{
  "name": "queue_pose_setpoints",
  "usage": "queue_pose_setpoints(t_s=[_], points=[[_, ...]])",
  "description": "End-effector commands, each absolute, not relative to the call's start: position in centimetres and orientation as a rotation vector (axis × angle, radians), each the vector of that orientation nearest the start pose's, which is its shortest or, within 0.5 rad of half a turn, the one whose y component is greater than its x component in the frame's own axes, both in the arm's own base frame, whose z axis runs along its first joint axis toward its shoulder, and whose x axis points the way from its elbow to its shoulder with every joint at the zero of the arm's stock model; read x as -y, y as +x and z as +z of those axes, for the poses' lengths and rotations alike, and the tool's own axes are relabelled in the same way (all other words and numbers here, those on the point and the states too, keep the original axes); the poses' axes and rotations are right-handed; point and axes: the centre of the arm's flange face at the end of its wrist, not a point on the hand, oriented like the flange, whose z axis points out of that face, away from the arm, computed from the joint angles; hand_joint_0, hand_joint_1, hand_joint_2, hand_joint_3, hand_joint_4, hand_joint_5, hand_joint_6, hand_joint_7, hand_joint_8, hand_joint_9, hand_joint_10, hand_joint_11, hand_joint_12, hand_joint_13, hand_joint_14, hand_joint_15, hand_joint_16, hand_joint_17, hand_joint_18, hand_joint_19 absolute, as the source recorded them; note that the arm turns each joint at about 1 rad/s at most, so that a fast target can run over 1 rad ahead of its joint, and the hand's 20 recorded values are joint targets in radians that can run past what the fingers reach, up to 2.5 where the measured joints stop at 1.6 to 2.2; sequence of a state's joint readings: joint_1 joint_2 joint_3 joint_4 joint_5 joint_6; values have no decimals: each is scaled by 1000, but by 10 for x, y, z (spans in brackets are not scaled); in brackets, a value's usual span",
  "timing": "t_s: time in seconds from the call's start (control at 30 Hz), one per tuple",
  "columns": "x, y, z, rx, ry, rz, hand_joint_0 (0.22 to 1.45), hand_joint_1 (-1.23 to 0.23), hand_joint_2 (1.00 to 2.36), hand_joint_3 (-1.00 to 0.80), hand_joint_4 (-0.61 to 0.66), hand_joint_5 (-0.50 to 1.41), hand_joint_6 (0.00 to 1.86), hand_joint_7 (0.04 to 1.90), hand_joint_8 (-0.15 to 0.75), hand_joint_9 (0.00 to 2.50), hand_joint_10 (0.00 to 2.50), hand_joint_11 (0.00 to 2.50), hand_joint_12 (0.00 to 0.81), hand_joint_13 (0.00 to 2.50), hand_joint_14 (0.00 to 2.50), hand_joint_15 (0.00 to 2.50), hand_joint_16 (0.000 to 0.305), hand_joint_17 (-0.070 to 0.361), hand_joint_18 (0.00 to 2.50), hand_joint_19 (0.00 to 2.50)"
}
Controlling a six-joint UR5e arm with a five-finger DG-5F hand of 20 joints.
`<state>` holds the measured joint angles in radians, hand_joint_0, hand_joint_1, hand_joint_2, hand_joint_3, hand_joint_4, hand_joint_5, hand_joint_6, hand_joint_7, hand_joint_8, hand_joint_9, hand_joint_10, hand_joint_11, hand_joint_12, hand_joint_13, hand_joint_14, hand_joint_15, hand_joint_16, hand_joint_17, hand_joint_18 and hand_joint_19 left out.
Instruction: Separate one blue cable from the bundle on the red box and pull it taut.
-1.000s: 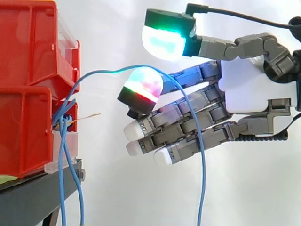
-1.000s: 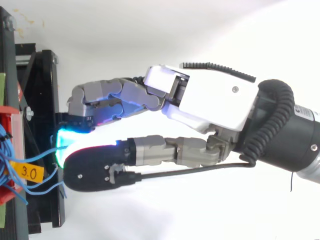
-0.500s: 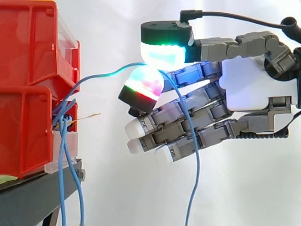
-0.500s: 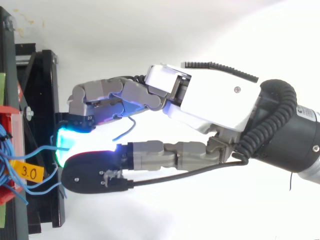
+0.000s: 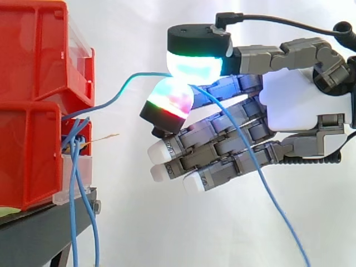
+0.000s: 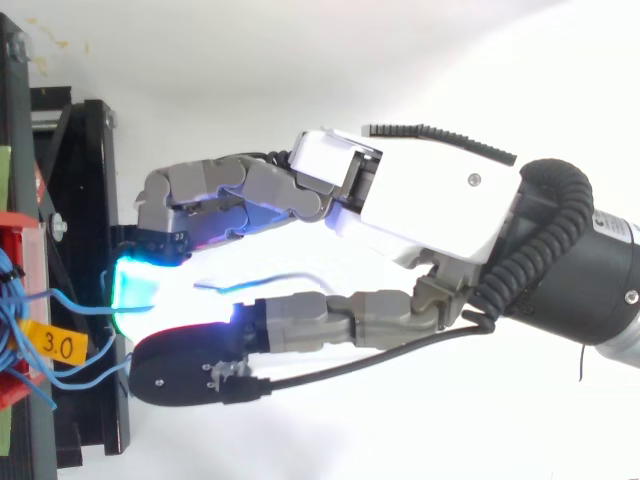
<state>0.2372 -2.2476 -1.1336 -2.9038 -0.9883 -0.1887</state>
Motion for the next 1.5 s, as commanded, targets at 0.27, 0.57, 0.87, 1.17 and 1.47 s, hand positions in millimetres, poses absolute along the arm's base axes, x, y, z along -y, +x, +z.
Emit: queue_pose_setpoints(t_s=[0.27,0.57,0.87,1.17,1.47], points=[[12,754,301,-1060,1239,807,618,-743,1011,-290,220,-103,503,1217,306,715,9,328,367,429,6,174,51,114,406,402],[12,754,301,-1058,1241,809,555,-622,1003,-451,223,-103,503,1219,310,711,9,322,367,424,6,176,51,115,404,410],[12,754,301,-1058,1241,809,599,-402,1010,-343,191,-102,503,1219,316,727,9,318,368,428,6,173,50,113,404,422],[12,754,301,-1058,1241,809,685,-563,1008,-70,231,-95,503,1210,334,776,8,314,385,469,5,161,54,122,466,396],[12,754,301,-1058,1241,809,672,-668,1012,-189,219,-97,503,1219,320,758,9,332,368,461,5,169,51,115,456,398]])
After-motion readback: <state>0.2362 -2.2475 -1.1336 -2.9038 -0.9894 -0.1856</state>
